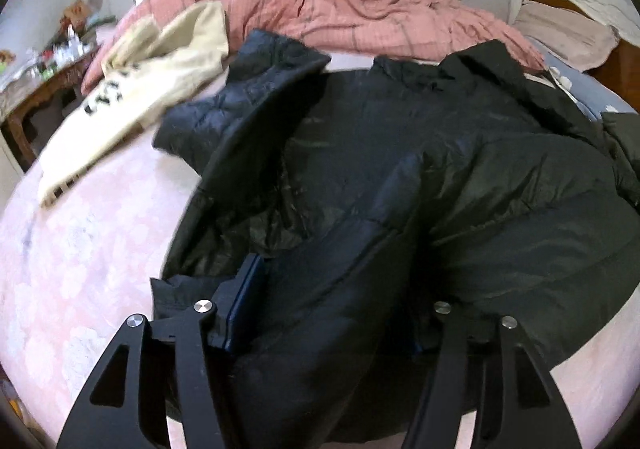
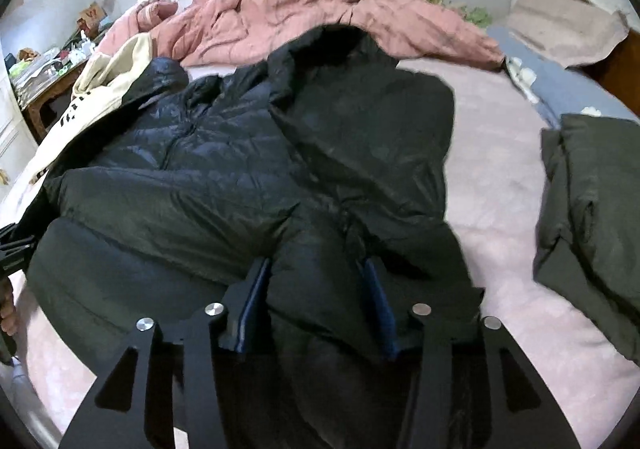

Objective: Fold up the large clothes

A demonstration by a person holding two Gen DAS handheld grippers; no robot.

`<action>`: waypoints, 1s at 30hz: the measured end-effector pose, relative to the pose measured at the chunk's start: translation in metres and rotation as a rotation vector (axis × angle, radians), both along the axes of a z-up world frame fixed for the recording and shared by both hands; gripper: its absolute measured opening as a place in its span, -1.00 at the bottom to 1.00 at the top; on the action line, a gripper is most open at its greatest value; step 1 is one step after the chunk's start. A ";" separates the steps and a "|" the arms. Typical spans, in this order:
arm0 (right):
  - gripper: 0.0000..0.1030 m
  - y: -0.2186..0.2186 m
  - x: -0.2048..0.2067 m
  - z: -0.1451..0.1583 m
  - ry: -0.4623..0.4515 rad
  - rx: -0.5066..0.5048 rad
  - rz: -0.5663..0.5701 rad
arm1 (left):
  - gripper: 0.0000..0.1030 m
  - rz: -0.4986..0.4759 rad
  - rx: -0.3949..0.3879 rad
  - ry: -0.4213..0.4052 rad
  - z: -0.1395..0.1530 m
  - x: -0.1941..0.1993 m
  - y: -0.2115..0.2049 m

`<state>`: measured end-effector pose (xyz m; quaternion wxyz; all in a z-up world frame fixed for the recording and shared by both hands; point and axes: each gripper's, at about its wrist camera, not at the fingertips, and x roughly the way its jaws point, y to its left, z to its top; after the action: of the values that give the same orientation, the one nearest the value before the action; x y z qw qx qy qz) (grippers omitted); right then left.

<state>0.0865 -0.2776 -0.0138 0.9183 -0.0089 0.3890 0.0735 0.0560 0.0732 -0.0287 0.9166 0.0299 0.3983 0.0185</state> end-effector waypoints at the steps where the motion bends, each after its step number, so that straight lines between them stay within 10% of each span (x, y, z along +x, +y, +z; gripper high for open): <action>1: 0.21 -0.003 -0.006 0.004 -0.037 0.002 -0.015 | 0.22 0.014 0.020 -0.027 0.006 -0.006 0.000; 3: 0.29 -0.010 -0.019 0.016 -0.113 0.010 -0.049 | 0.59 0.087 0.070 -0.116 0.021 -0.021 0.002; 10: 0.57 -0.033 -0.068 0.062 -0.370 0.108 -0.144 | 0.66 0.139 -0.045 -0.326 0.066 -0.040 0.024; 14: -0.09 -0.024 -0.052 0.048 -0.138 0.254 0.099 | 0.51 0.211 -0.062 -0.212 0.043 -0.011 0.044; 22: -0.11 -0.039 -0.009 0.003 -0.079 0.072 -0.133 | 0.35 0.297 -0.128 -0.015 -0.011 0.010 0.076; 30: -0.10 -0.066 0.012 -0.028 0.073 0.174 -0.168 | 0.47 0.302 -0.089 0.028 -0.020 0.014 0.069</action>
<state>0.0981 -0.3437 -0.0417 0.9037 0.1060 0.4137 0.0299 0.0700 0.1420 -0.0490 0.8982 -0.0706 0.4113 0.1381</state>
